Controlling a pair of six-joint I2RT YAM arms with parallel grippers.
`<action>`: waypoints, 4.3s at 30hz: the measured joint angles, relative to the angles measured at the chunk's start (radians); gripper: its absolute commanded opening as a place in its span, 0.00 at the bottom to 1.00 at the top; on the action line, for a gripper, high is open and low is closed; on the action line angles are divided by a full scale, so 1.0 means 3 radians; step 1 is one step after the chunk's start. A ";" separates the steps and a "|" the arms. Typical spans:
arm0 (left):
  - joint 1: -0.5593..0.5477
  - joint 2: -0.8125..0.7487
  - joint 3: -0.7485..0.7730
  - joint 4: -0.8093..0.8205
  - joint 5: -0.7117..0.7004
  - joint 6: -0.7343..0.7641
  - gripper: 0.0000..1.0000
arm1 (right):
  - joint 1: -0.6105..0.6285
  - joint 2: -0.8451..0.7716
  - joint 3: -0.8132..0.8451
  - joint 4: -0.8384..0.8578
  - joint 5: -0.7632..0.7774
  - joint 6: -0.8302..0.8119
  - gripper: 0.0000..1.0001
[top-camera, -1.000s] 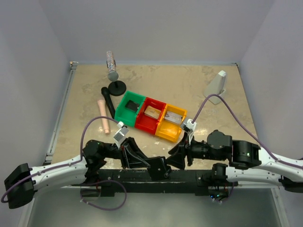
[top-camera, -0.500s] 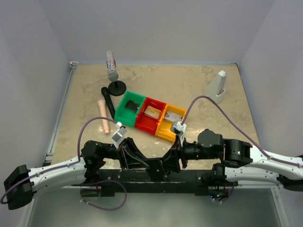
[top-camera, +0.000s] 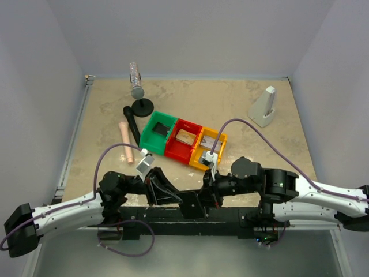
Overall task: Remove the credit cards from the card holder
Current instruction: Open the card holder at the center of the board.
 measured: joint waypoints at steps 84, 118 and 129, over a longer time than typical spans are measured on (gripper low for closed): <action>-0.0394 -0.0951 -0.0134 -0.1437 -0.1530 0.0318 0.40 | -0.0543 -0.0427 -0.0296 -0.0256 0.0451 0.0928 0.00; -0.0390 -0.0982 -0.0103 -0.1684 -0.1589 0.0328 0.00 | -0.0670 -0.0470 -0.0430 -0.0136 0.0229 0.0944 0.37; -0.0398 -0.0661 0.0573 -0.2443 -0.1551 0.0397 0.00 | -0.0670 -0.0380 -0.0245 -0.0380 0.0305 0.0692 0.87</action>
